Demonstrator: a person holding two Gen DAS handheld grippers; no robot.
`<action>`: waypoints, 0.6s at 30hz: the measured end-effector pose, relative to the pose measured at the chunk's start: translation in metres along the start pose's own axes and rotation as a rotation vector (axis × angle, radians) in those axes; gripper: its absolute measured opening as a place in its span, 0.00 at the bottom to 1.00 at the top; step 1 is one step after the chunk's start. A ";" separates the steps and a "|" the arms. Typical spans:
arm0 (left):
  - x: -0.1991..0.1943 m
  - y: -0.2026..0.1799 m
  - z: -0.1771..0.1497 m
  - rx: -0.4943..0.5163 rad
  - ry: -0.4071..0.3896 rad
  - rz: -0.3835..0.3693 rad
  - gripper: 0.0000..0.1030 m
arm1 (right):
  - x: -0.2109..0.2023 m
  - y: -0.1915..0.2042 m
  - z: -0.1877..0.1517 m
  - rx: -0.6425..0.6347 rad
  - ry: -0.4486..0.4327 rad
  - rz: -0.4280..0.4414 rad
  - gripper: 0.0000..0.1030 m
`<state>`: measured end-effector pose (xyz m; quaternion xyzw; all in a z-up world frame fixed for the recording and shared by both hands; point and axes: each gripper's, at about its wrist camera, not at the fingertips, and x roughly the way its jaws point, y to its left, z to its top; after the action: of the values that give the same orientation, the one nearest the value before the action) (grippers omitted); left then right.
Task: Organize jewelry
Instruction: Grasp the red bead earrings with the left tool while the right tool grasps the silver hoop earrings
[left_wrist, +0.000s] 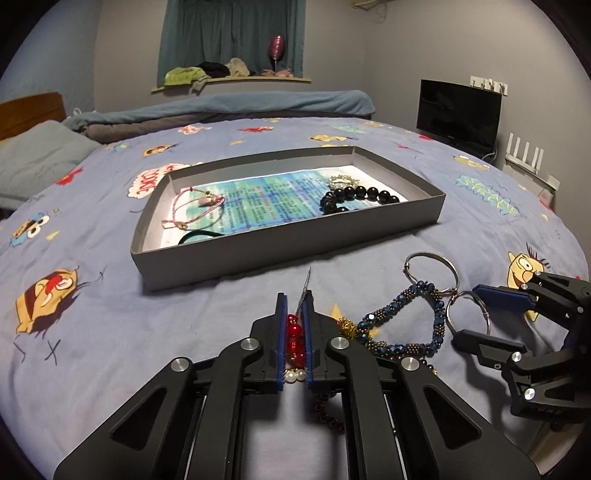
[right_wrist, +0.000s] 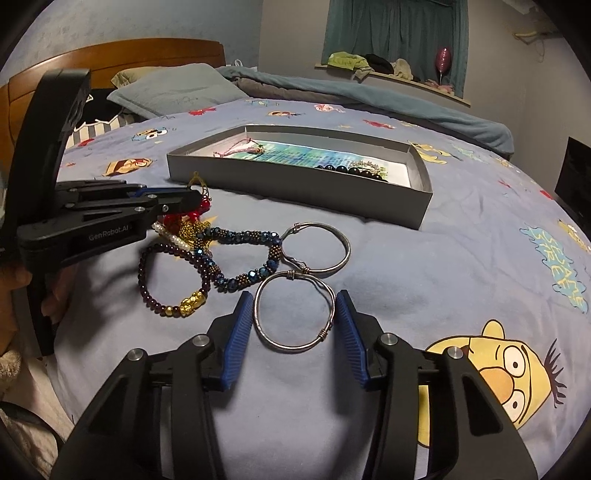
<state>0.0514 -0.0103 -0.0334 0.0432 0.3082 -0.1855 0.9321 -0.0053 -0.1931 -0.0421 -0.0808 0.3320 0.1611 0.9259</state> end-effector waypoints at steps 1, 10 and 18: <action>0.000 0.000 0.000 0.001 -0.001 0.001 0.08 | -0.001 0.000 0.000 0.002 0.000 0.002 0.45; -0.012 -0.001 0.001 0.003 -0.059 0.010 0.08 | -0.011 -0.009 0.002 0.039 -0.040 0.013 0.45; -0.031 0.001 0.010 -0.009 -0.123 -0.005 0.08 | -0.019 -0.015 0.007 0.066 -0.069 0.013 0.45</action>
<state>0.0344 -0.0011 -0.0066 0.0269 0.2511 -0.1888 0.9490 -0.0099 -0.2097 -0.0237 -0.0425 0.3054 0.1587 0.9380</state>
